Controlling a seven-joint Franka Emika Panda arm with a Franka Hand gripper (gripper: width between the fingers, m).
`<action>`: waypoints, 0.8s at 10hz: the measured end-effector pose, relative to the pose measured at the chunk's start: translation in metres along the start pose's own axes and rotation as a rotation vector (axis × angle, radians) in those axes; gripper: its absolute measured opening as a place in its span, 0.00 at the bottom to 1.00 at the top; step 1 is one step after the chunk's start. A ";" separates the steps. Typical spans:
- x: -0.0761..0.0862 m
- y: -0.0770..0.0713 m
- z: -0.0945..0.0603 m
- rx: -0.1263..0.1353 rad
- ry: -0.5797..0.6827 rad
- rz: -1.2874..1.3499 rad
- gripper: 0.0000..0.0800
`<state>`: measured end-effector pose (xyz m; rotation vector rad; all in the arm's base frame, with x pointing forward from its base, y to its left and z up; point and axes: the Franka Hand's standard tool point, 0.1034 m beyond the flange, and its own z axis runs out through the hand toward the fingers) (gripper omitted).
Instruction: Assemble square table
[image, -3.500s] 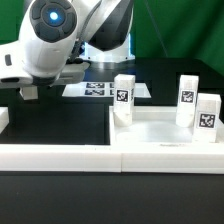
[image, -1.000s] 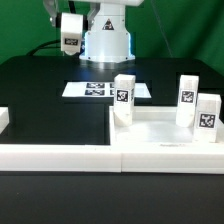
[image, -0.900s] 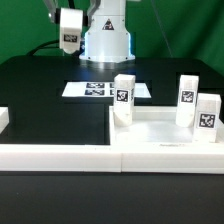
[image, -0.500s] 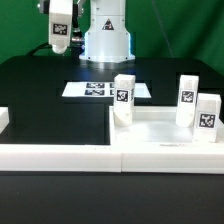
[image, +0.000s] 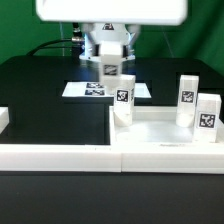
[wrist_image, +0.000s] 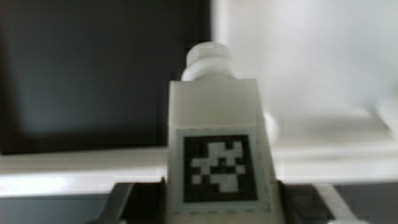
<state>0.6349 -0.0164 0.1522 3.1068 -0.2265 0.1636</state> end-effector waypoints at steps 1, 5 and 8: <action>0.006 -0.007 -0.021 -0.086 -0.088 0.007 0.36; 0.015 -0.006 -0.018 -0.092 -0.051 0.012 0.36; 0.020 -0.025 0.008 -0.075 0.152 0.181 0.36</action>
Offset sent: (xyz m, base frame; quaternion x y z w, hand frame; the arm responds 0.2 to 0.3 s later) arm 0.0000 0.0000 0.0000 0.0000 0.0000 0.0000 1.0000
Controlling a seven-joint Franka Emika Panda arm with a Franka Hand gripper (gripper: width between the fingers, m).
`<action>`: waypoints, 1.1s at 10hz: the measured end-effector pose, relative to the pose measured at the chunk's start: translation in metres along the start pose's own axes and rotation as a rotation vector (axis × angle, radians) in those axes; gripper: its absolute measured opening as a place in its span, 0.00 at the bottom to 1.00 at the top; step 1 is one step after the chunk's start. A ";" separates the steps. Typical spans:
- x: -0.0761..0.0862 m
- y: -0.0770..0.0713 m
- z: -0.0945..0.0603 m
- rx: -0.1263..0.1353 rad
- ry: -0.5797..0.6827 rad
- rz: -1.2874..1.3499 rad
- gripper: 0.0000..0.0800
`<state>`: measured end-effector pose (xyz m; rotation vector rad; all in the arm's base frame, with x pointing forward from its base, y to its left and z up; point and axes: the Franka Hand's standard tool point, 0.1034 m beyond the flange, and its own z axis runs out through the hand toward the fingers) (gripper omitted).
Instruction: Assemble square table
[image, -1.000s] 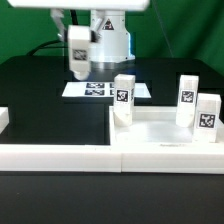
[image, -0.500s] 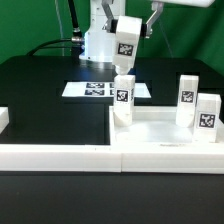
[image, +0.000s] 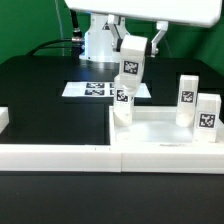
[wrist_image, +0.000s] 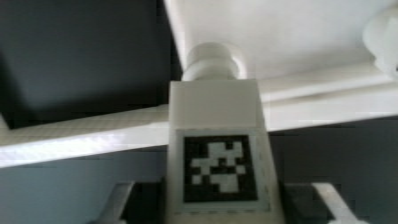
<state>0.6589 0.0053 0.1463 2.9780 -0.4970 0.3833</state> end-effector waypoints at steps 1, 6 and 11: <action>0.004 -0.010 -0.002 0.025 0.078 0.028 0.36; -0.006 -0.021 0.004 0.059 0.193 0.026 0.36; -0.027 0.015 0.022 0.050 0.291 0.002 0.36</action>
Offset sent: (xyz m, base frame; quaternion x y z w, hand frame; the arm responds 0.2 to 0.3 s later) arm 0.0000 0.0000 0.0000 0.0000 0.0650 0.0000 0.9979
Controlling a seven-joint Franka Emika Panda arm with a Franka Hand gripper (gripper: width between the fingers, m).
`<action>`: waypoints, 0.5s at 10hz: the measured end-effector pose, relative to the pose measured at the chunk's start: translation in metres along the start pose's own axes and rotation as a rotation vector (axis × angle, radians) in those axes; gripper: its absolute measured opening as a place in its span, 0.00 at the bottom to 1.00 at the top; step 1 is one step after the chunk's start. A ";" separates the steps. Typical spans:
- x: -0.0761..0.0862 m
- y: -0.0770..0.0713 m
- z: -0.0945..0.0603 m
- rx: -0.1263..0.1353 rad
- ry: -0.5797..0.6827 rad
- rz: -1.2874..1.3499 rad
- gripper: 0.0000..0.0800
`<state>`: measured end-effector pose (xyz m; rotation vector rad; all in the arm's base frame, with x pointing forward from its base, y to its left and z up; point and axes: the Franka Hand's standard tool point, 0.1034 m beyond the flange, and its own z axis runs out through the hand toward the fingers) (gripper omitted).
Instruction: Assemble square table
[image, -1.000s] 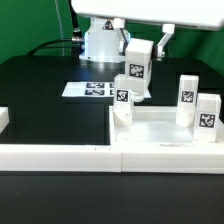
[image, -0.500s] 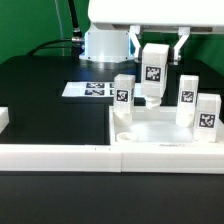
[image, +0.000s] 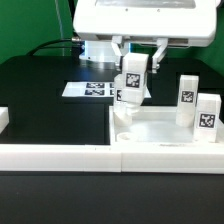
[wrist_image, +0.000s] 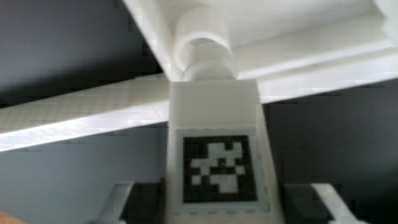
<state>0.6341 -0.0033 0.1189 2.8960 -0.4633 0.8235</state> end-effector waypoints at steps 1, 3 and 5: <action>-0.003 0.002 0.005 -0.007 0.002 -0.005 0.36; -0.006 0.006 0.015 -0.021 -0.001 -0.014 0.36; -0.003 0.003 0.016 -0.018 0.005 -0.015 0.36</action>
Offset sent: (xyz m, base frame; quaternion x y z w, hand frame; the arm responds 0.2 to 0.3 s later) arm 0.0145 0.0086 -0.0051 0.0336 0.0198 0.0124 0.9992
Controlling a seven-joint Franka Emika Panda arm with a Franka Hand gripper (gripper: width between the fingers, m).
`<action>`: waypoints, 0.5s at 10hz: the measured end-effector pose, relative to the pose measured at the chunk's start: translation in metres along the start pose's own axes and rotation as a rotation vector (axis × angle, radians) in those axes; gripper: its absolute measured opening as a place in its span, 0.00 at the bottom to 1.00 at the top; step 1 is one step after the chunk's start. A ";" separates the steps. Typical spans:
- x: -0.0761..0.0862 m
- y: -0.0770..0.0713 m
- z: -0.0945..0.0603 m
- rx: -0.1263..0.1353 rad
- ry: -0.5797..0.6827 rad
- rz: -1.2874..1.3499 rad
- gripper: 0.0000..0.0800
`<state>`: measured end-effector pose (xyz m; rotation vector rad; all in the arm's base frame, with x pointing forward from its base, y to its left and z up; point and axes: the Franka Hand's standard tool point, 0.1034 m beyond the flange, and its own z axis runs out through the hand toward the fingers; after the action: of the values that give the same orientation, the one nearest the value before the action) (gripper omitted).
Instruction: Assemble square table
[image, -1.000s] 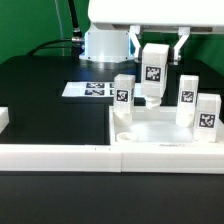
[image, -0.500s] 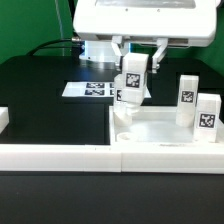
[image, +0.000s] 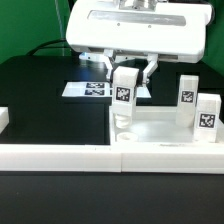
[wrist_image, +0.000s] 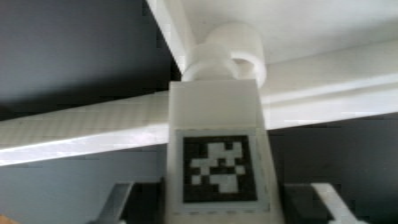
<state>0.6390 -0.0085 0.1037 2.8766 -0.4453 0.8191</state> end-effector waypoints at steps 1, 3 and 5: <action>0.005 -0.003 0.001 0.002 0.008 0.001 0.36; 0.012 -0.011 0.006 0.006 0.022 0.001 0.36; 0.015 -0.014 0.012 0.003 0.027 -0.002 0.36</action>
Offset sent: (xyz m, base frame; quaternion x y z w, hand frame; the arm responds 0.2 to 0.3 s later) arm 0.0232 0.0093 -0.0075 -0.0020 0.0096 0.0118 0.9999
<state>0.6613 -0.0010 0.1011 2.8645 -0.4381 0.8584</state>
